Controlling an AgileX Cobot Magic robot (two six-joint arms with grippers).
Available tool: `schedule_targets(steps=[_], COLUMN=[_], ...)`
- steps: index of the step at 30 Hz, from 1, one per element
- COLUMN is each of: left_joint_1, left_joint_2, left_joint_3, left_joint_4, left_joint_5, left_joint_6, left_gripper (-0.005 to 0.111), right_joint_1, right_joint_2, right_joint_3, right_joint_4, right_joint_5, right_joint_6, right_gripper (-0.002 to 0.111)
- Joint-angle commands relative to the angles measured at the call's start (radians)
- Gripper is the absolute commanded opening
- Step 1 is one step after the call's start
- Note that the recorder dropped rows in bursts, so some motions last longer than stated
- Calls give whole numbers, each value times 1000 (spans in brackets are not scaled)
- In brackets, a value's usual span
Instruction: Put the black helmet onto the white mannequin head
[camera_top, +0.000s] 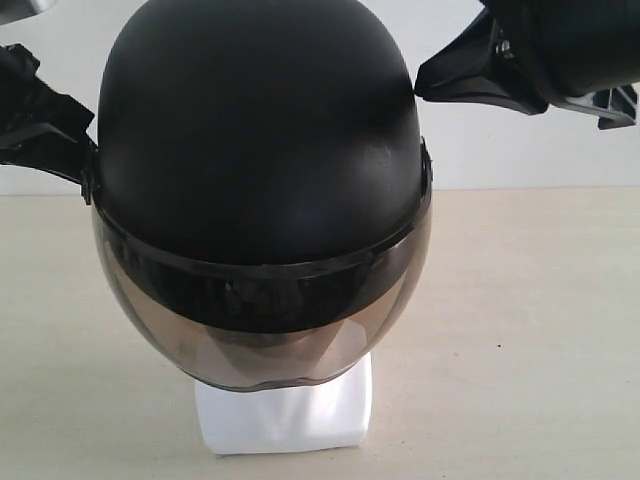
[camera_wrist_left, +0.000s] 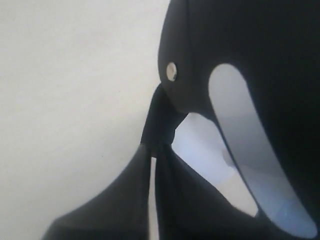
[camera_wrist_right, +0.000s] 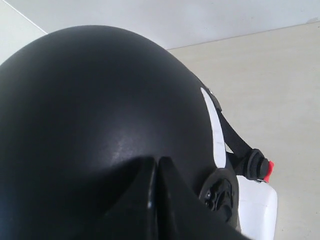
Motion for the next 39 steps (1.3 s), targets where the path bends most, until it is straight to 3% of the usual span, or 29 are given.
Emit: schedule_targets(steps=[1, 16, 21, 26, 31, 34, 39], left_joint_1=[1, 109, 118, 118, 118, 112, 46], left_joint_2=[-8, -157, -229, -326, -472, -555, -690], left_joint_3=[-7, -7, -7, 11, 107, 211, 367], left_joint_4=[-7, -7, -15, -42, -92, -167, -187], left_joint_5=[23, 35, 19, 8, -62, -108, -168], left_joint_6=[-12, -46, -65, -132, -152, -139, -74], left_gripper=[4, 4, 4, 4, 4, 4, 4], right_joint_1=[8, 8, 8, 8, 8, 8, 8], right_joint_2=[-6, -83, -157, -286, -436, -484, -550], right_joint_3=[-4, -4, -4, -4, -4, 10, 115], right_joint_4=[1, -114, -289, -614, -901, -1023, -1055], right_joint_5=[20, 8, 28, 189, 273, 430, 535], right_joint_6=[-13, 14, 106, 183, 256, 254, 258], right_gripper=[0, 0, 0, 0, 0, 0, 0])
